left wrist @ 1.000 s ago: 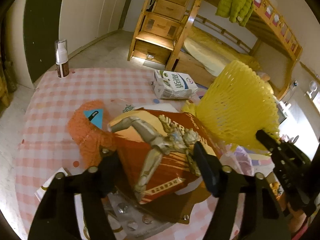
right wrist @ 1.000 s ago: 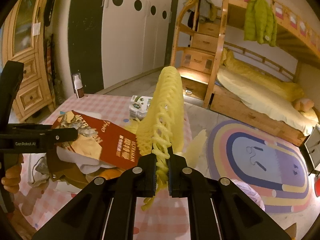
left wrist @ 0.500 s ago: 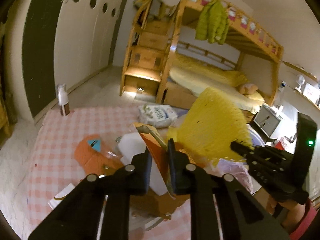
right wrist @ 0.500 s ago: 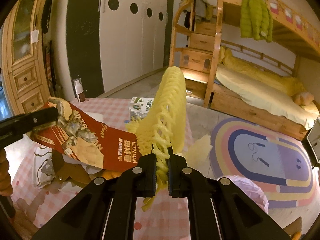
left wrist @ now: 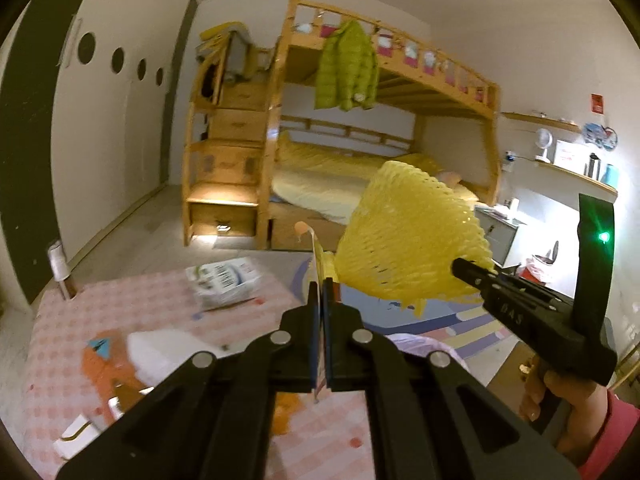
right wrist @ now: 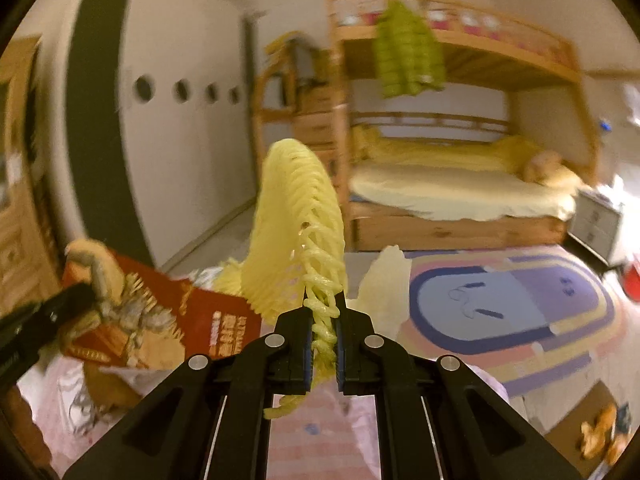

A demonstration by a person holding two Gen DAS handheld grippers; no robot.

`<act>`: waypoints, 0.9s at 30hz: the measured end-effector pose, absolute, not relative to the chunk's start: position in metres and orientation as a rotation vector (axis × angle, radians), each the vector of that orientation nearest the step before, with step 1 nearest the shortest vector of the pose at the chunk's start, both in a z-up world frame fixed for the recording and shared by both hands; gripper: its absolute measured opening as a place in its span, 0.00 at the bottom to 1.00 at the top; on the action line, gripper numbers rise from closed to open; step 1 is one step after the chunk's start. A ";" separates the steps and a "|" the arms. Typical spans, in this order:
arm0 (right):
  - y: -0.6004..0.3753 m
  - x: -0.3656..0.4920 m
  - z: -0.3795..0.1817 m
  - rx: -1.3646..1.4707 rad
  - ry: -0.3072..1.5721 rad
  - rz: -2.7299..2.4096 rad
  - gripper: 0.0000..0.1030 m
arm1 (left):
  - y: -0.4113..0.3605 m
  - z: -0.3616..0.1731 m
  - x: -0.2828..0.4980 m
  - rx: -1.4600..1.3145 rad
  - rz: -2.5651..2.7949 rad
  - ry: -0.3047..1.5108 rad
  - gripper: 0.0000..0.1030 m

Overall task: Collect trash
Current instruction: 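Lift the yellow mesh net with the right gripper while the left gripper grasps the red box, then drop the mesh net and red box into the pink-lined bin, opening both grippers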

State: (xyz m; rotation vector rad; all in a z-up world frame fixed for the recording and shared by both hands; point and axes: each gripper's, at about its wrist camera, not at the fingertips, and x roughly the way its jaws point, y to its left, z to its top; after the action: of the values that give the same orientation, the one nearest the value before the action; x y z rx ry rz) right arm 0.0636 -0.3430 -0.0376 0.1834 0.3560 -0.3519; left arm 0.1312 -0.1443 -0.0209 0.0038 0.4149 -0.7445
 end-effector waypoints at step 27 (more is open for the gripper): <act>-0.454 0.040 -0.126 0.303 0.736 -0.643 0.09 | -0.296 -0.082 0.117 0.090 -1.050 0.617 0.00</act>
State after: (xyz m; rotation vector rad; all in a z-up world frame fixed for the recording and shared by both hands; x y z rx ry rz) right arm 0.0403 -0.4545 -0.1261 0.3031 0.7362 -0.6432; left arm 0.1173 -0.2962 -0.0817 0.0903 0.6172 -1.0496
